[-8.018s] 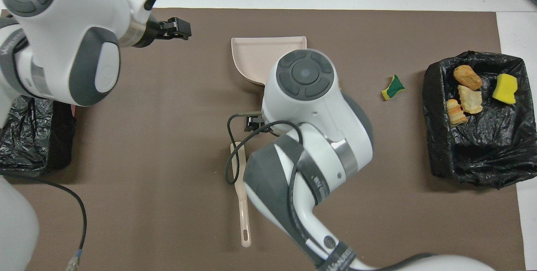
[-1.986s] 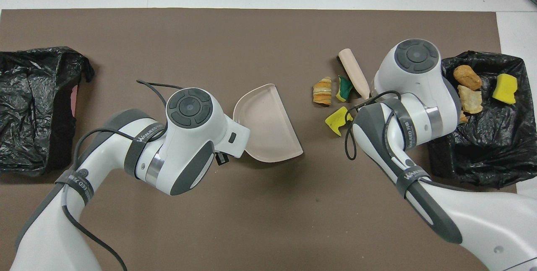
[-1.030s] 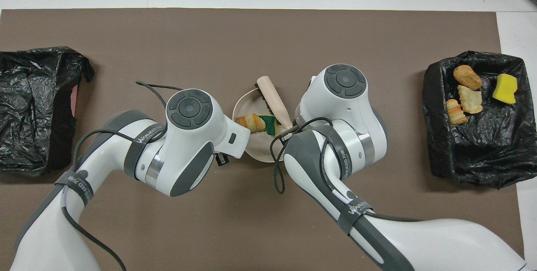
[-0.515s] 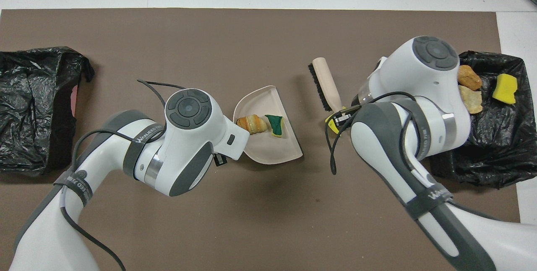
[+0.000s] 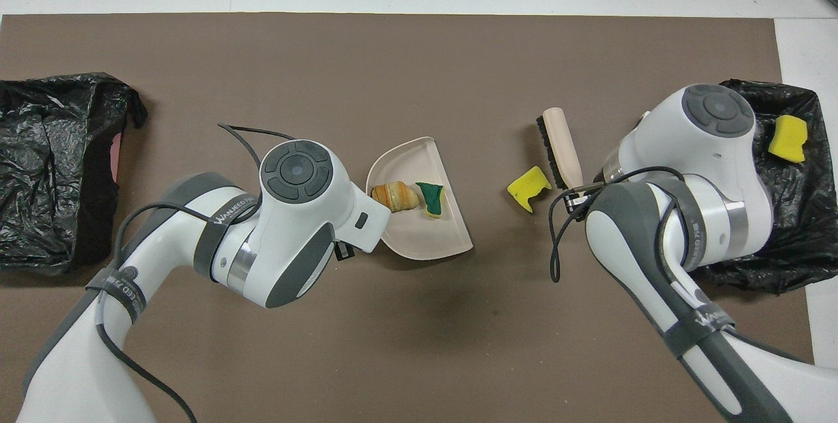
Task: Sweep and dump trash in bin
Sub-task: 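Sweep the last yellow sponge into the dustpan with the right gripper, then carry the loaded dustpan to the other black bag with the left gripper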
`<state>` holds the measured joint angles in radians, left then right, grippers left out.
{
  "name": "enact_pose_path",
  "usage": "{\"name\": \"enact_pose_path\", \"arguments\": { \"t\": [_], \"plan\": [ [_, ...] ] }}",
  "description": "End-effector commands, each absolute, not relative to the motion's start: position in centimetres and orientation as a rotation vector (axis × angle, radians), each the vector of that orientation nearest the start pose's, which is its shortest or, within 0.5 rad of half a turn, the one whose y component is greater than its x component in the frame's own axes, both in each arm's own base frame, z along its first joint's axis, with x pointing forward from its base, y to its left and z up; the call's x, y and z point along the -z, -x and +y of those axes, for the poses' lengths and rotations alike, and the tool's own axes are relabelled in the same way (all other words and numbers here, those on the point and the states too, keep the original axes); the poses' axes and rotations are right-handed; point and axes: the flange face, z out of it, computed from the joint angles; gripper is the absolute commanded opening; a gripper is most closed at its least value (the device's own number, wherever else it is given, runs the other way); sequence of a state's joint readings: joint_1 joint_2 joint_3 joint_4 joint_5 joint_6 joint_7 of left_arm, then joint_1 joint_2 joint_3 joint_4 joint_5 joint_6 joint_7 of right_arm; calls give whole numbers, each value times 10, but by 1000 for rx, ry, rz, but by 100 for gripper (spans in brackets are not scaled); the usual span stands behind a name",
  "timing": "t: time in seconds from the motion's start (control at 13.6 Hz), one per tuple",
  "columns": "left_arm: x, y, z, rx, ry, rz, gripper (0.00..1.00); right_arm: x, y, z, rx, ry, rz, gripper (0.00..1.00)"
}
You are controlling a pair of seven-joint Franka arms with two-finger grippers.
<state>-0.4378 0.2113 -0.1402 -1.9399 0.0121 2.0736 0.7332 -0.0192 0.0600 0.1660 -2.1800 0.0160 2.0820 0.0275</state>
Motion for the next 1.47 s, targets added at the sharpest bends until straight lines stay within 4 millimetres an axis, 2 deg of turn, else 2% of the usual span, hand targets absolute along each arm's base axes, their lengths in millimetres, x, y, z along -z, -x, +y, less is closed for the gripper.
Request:
{"name": "enact_pose_path", "arguments": {
  "t": [0.0,0.15,0.29,0.44,0.66,0.81,1.18,1.25,1.4],
  "plan": [
    [-374,-490,-315,-110,2482,1949,0,-338,-501,115,-235,3142,-153,0],
    [-373,-488,-314,-129,2486,1946,0,-327,-502,147,-218,3128,-162,0],
    [-373,-489,-315,-122,2508,1915,0,-326,-498,194,-224,3103,-181,0],
    [-372,-488,-313,-129,2514,1909,0,-320,-488,241,-277,3002,-102,0],
    [-370,-488,-308,-125,2527,1891,0,-324,-475,279,-295,2936,-119,0],
    [-370,-494,-300,-119,2543,1870,0,-325,-475,277,-308,2933,-135,0],
    [-369,-508,-273,-139,2670,1689,0,-320,-496,233,-296,2984,-161,0],
    [-372,-513,-265,-132,2692,1655,0,-324,-500,227,-291,3001,-168,0],
    [-391,-520,-238,-116,2740,1585,0,-337,-510,214,-304,3039,-185,0]
  ]
}}
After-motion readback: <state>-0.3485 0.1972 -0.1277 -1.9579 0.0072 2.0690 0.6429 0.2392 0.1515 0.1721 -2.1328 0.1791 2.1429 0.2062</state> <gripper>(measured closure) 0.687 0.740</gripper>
